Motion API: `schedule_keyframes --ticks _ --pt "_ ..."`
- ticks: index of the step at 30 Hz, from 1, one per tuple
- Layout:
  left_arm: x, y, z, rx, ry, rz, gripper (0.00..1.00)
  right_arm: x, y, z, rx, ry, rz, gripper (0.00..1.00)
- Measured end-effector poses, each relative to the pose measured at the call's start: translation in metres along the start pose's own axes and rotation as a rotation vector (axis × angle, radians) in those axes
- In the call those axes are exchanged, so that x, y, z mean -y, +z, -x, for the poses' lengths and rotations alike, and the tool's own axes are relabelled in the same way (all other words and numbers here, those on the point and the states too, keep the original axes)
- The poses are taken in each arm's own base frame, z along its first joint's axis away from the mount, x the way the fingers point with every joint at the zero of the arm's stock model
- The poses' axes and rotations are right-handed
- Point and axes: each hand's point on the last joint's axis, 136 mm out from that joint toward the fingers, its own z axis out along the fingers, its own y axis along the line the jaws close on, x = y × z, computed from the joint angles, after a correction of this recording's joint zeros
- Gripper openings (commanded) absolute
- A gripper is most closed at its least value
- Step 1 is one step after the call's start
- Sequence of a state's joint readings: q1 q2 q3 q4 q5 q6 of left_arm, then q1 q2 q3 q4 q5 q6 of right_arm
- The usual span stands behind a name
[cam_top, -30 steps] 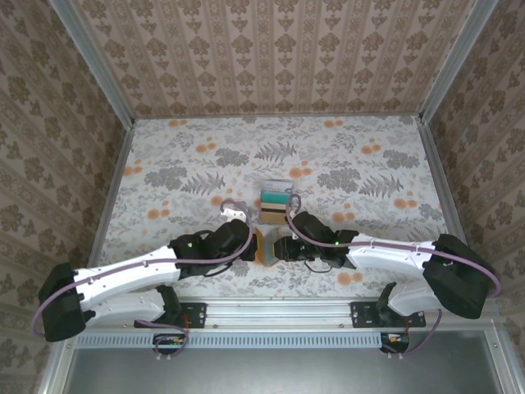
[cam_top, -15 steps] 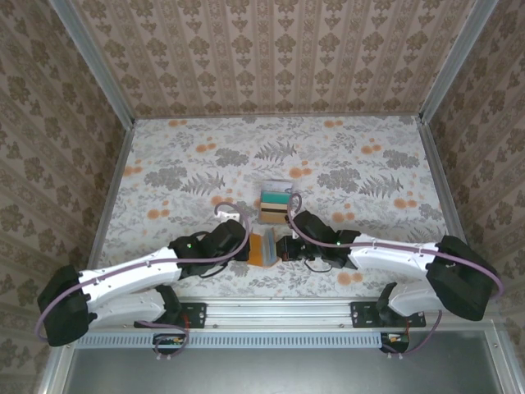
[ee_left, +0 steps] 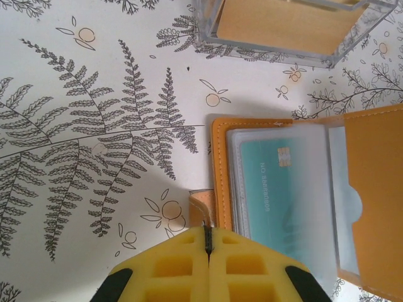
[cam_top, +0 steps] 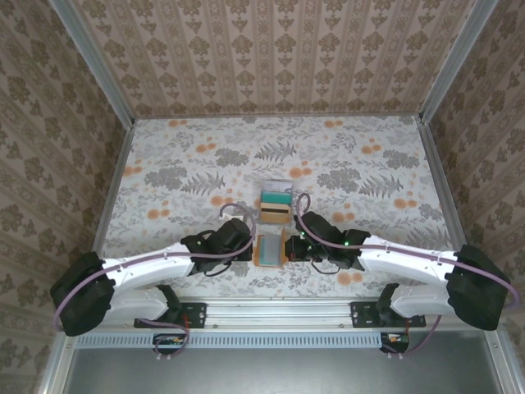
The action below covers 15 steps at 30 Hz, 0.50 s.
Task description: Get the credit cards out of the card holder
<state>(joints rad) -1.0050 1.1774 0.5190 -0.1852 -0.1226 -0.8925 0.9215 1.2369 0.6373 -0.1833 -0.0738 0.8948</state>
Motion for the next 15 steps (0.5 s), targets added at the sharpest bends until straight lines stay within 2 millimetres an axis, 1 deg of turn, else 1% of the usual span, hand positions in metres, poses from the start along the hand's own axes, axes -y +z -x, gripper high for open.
schedule_keyframes --ticks 1,3,4,5,7,9,10,15 --pt "0.0 0.0 0.0 0.001 -0.001 -0.001 0.04 -0.002 0.002 0.0 -0.003 0.0 -0.001 0.02" --pt "-0.001 -0.001 0.001 0.005 0.003 -0.002 0.18 -0.007 0.006 0.003 -0.005 -0.002 0.001 0.02" --pt "-0.001 -0.002 0.002 0.008 0.005 -0.003 0.29 -0.009 0.007 0.004 -0.006 -0.003 0.001 0.02" --pt "-0.002 -0.003 0.002 0.012 0.007 -0.005 0.34 -0.011 0.009 0.005 -0.005 -0.004 0.003 0.02" --pt "-0.003 -0.008 0.003 0.022 0.001 -0.009 0.39 -0.011 0.011 0.006 -0.003 -0.004 0.004 0.02" --pt "-0.004 -0.014 0.005 0.036 0.001 -0.019 0.57 -0.011 0.011 0.007 0.0 -0.001 0.0 0.02" --pt "-0.003 -0.018 0.006 0.046 -0.003 -0.028 0.58 -0.01 0.011 0.008 0.004 0.0 -0.003 0.02" --pt "0.001 -0.035 0.014 0.093 -0.023 -0.077 0.58 -0.004 0.011 0.01 0.027 0.007 -0.026 0.04"
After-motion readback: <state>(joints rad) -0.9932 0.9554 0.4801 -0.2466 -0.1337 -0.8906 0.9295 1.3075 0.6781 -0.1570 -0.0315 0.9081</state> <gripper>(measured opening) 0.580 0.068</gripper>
